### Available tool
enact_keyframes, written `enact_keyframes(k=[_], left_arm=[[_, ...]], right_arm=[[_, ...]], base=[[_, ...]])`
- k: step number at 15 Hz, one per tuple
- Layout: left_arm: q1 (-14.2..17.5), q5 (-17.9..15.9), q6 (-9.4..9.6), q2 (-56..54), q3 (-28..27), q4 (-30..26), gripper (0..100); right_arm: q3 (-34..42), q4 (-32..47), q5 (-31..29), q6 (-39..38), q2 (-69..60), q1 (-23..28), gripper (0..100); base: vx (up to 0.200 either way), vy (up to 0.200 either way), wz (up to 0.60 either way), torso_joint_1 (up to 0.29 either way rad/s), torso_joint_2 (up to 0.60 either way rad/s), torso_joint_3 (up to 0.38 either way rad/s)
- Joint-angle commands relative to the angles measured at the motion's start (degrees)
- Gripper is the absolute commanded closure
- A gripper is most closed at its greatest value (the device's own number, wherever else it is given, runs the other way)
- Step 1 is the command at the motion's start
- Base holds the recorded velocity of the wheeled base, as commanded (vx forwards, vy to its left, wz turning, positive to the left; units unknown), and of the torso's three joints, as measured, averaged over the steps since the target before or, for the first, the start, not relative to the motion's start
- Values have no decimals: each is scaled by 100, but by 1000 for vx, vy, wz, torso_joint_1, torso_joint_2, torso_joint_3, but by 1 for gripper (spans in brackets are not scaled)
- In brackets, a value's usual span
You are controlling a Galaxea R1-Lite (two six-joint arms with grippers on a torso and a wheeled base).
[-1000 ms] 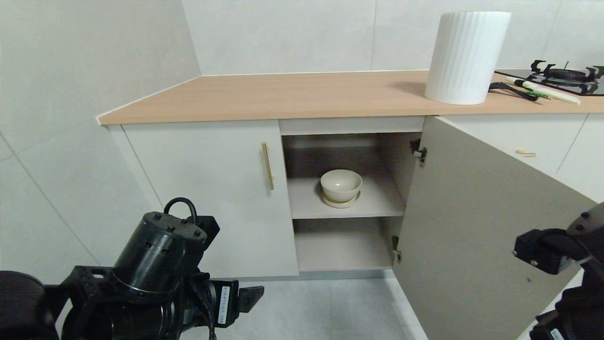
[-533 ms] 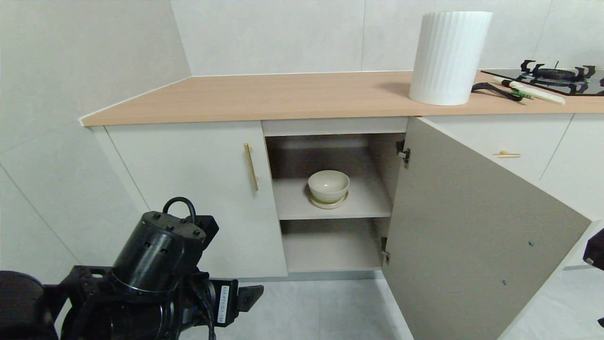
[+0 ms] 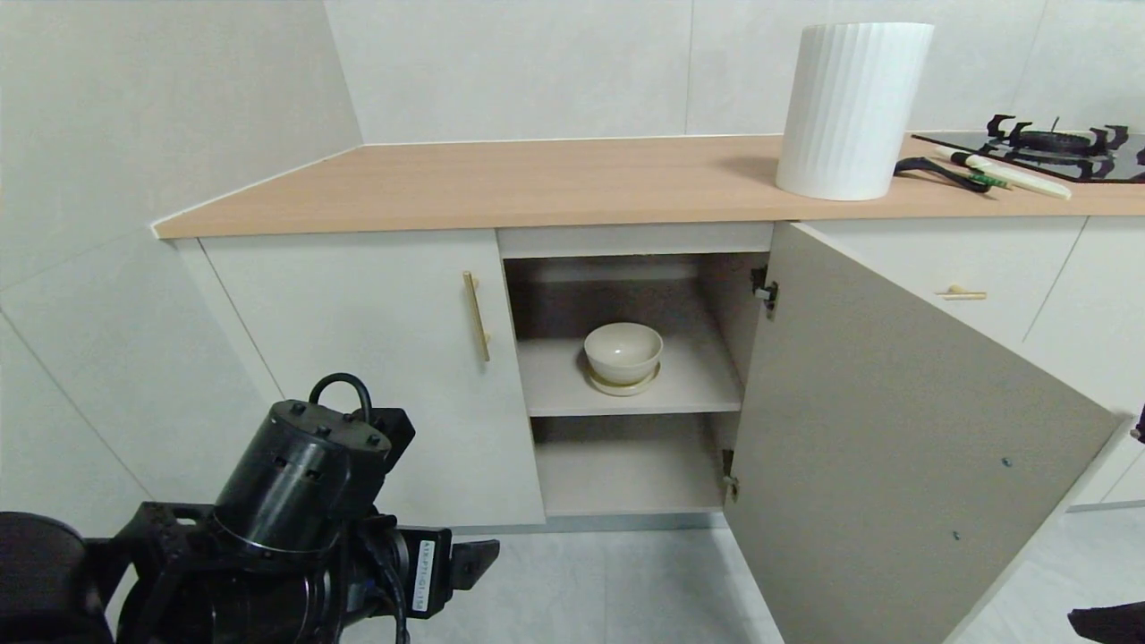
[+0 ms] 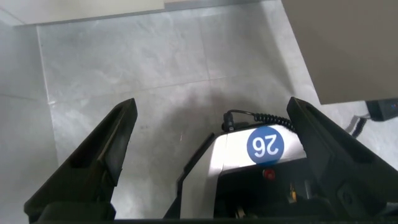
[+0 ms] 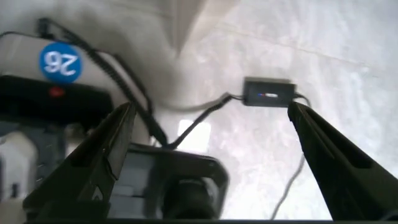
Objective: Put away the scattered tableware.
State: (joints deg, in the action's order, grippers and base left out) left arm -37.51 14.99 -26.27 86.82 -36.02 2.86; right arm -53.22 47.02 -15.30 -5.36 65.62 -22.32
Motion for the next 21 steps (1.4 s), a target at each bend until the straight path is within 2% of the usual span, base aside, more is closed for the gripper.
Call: enact_keyframes(k=[1,5,8,9,13,19,21], left_arm=[[-2,3,-1,1,8,4,0],[-2,3,-1,1,8,4,0],[-2,3,-1,10,8,4,0],[-2,-5,-1,1,8,4,0],[-2,3,-10,-7,-1,4,0],[-2,3,-1,-7,-1,4,0],[-2,3,-1,-7,-1,4,0]], right_arm=[[-39,-132,1,405,47,887,0],[-4,-720,1,888,223,1951,0],[40,-1151,27,888,539,2267,0],[110,-1520,45,853,706,2364,0],[269,-2355,62,756,1102,2478,0],[277,-2812,71,457,1524,2452,0],[383,-3050,106,308,1550,2276,0]], base=[[0,0,0,0,0,0],[0,0,0,0,0,0],[0,0,0,0,0,0],[0,0,0,0,0,0],[0,0,0,0,0,0],[0,0,0,0,0,0],[0,0,0,0,0,0]])
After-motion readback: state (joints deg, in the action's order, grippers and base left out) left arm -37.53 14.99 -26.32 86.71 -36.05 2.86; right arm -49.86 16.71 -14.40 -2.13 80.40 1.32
